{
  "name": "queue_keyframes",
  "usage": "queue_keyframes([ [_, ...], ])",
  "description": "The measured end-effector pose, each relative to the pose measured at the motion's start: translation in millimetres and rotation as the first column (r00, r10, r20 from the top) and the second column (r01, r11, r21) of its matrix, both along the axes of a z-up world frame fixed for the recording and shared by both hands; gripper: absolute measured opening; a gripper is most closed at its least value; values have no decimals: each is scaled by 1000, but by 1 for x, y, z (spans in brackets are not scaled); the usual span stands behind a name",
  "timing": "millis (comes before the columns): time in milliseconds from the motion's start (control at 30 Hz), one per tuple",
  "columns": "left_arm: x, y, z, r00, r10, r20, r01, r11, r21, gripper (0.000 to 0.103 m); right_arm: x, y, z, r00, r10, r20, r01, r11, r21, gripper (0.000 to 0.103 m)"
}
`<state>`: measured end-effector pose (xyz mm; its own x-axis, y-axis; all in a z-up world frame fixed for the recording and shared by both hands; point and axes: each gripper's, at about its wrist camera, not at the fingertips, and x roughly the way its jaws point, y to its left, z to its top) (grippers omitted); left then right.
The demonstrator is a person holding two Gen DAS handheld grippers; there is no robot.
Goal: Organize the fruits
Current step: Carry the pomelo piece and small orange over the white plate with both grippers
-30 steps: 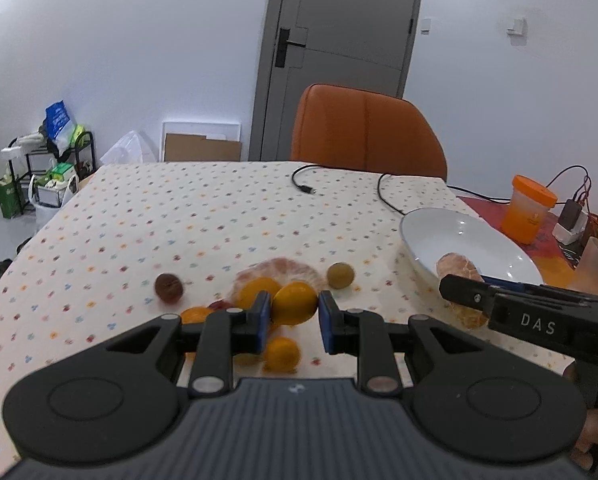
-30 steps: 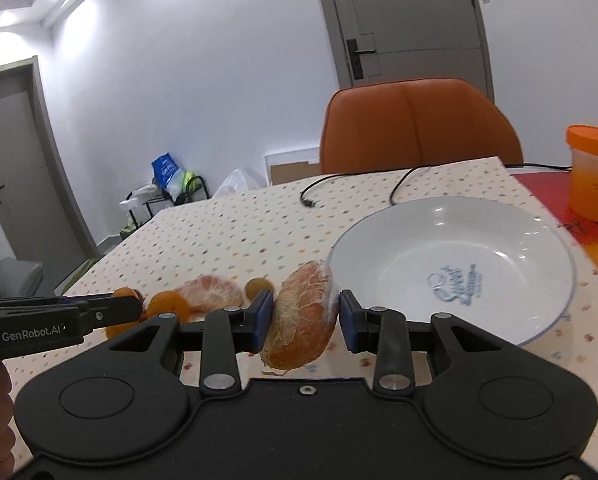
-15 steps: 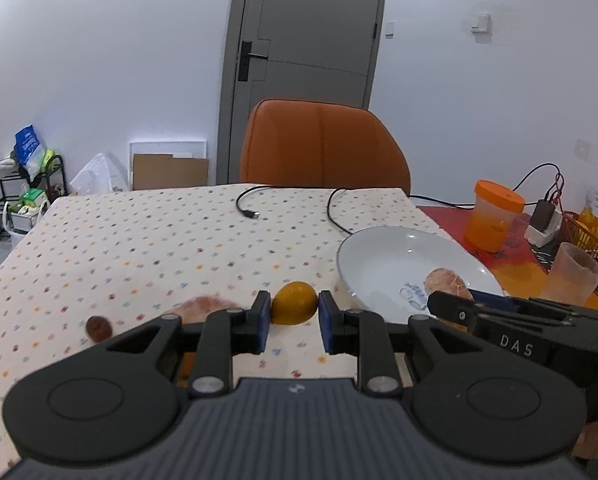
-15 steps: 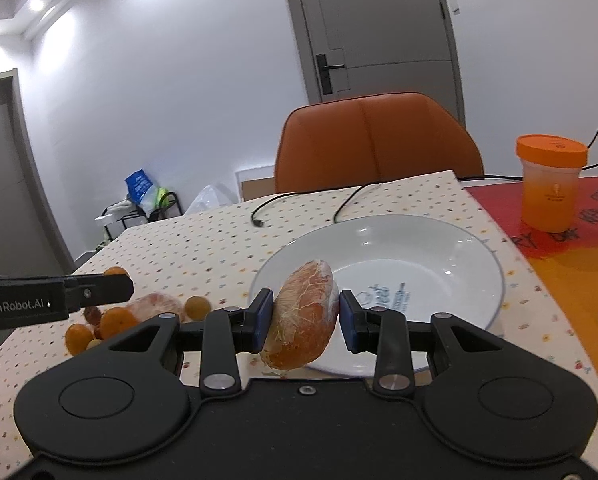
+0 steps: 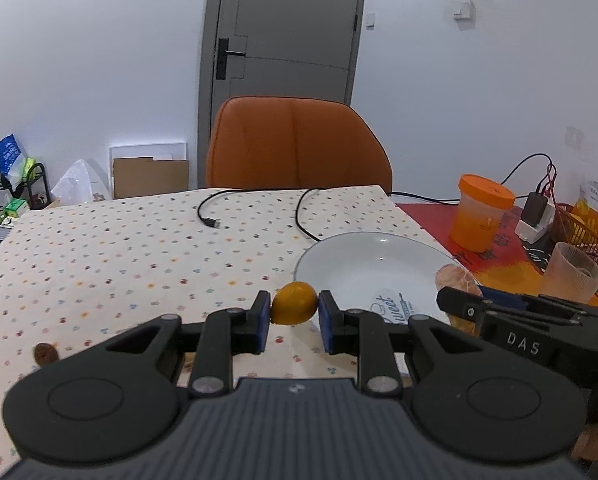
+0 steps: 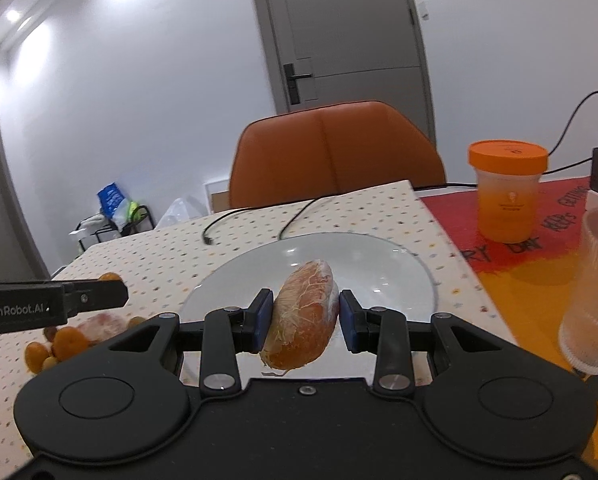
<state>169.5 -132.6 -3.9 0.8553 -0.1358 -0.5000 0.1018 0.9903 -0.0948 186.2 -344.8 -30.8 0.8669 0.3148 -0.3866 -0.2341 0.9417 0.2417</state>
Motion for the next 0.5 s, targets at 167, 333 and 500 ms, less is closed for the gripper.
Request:
queue_keyframes([
  [167,10,-10,-5,1000,-13,-14,14,1000,6,24,10,-11,-5,999,-39,-2,39,999,3,34],
  [333,21,-22,-8,999,-27,-24,27,999,18,24,19,-16,-11,998,-65,-2,65,998,10,35],
  [500,28,-36,-12,998,-50,-33,51,998,31,24,17,-25,-13,994,-99,43,98,995,22,40],
])
